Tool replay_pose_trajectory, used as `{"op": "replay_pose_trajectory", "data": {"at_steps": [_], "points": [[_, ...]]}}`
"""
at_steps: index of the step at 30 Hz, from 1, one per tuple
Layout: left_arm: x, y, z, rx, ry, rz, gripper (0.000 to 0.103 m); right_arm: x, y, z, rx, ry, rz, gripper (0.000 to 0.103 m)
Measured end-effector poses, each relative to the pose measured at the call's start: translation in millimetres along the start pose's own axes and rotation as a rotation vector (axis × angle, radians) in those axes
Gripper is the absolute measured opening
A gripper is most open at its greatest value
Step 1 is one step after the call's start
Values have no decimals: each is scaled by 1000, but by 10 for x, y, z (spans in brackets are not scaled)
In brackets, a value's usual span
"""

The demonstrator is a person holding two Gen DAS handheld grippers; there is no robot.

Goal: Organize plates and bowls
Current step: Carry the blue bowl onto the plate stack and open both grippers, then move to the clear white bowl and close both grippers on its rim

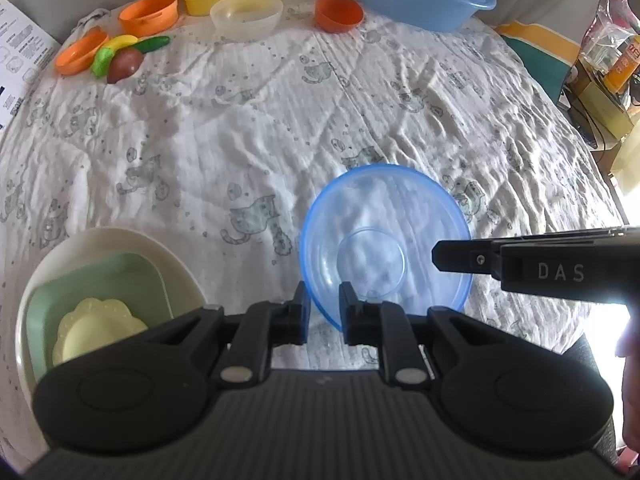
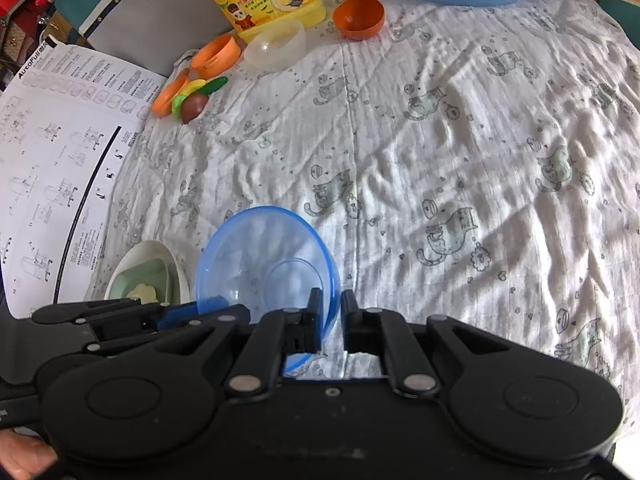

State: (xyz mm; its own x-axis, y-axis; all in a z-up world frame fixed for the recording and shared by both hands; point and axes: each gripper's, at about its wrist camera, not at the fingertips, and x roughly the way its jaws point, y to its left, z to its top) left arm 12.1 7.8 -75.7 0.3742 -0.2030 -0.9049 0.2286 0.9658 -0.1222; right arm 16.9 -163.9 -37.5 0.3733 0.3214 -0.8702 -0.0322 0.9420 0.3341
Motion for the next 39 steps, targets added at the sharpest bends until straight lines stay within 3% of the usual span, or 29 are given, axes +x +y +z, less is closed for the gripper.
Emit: {"op": "replay_pose_trajectory", "data": {"at_steps": [18,19,20,21,22,23,24,25,28,39], "points": [[31,10,10,8,-25,46,23,30,11,-9,-23,-13,-27,14],[14,15,10,7,-31,49,25,15,12,-9,-26,-20,-30,22],[-9,19,9,5,-41,52,36,-15,17,-10,-32,-35,-35,34],[-44,27,7,1,-56,58,56,-43,21,-9,-38,-49,-39,41],[-84,31,1,-2,-75,69,66,-82,30,-5,-43,-66,-44,57],[-133,39,-4,-4,-99,83,85,-113,33,0,-44,-79,-46,76],[-185,52,-5,-8,-122,94,98,-151,32,8,-49,-89,-53,83],[-231,71,-5,-15,-139,100,102,-192,36,15,-52,-107,-56,91],[-356,163,3,-50,-175,93,103,-281,34,53,-54,-139,-68,103],[-538,462,97,-140,-226,121,103,-369,12,140,-38,-173,-86,103]]}}
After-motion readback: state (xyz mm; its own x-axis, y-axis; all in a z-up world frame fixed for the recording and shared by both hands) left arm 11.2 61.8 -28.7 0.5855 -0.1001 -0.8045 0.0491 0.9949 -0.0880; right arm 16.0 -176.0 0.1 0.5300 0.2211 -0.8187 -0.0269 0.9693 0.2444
